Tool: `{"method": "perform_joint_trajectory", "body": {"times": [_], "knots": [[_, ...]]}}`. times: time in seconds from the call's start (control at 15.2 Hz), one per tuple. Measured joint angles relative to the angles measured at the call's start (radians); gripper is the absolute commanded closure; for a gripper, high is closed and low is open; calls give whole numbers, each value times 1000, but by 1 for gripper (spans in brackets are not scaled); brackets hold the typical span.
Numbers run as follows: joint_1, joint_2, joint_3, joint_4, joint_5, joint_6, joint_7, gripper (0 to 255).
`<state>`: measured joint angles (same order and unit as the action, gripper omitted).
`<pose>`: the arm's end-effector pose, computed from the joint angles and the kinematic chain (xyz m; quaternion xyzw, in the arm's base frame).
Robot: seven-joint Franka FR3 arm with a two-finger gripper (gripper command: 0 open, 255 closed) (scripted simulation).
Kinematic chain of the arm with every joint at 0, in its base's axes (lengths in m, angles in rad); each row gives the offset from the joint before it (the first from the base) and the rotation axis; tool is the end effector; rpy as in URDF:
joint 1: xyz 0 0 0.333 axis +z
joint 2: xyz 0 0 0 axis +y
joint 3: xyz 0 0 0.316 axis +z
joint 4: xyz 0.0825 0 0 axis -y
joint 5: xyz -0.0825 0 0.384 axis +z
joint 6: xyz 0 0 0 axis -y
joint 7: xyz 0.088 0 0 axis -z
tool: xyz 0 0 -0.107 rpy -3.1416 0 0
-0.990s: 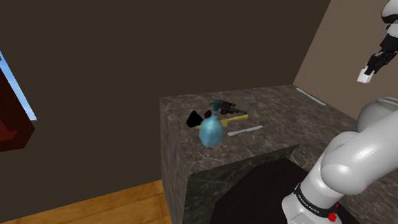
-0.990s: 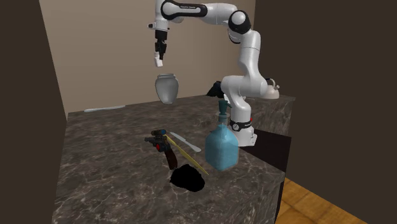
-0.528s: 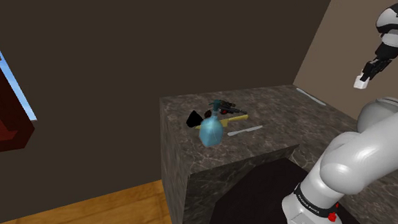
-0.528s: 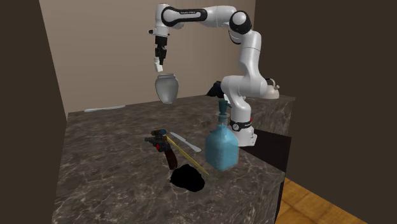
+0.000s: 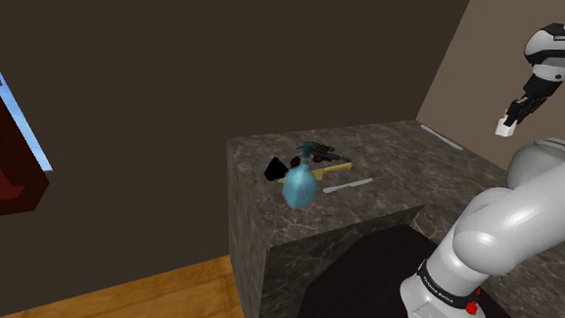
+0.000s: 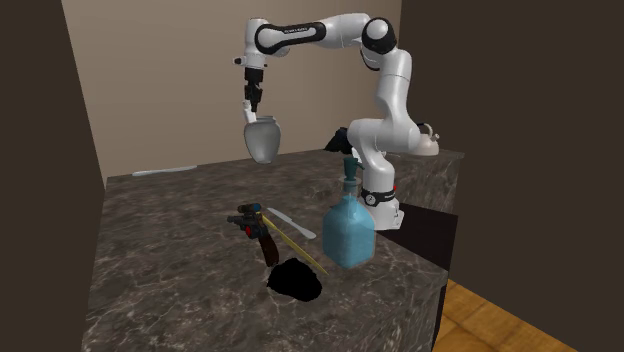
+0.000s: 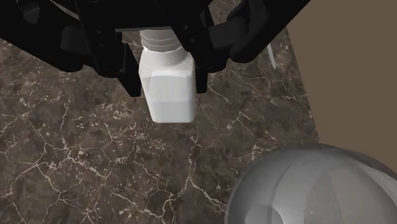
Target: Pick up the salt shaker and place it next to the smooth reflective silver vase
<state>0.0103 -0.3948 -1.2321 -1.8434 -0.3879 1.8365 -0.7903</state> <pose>0.0788 -0.5407 0.5696 0.9820 -0.1755 0.0341 0.0614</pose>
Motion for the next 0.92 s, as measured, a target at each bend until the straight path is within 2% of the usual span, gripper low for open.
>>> {"method": "perform_joint_trajectory", "body": {"times": [0.46, 0.92], "knots": [[-6, -8, -18, -89, -18, 86, 14, 255], [8, -3, -66, -170, -31, 179, 19, 255]]}}
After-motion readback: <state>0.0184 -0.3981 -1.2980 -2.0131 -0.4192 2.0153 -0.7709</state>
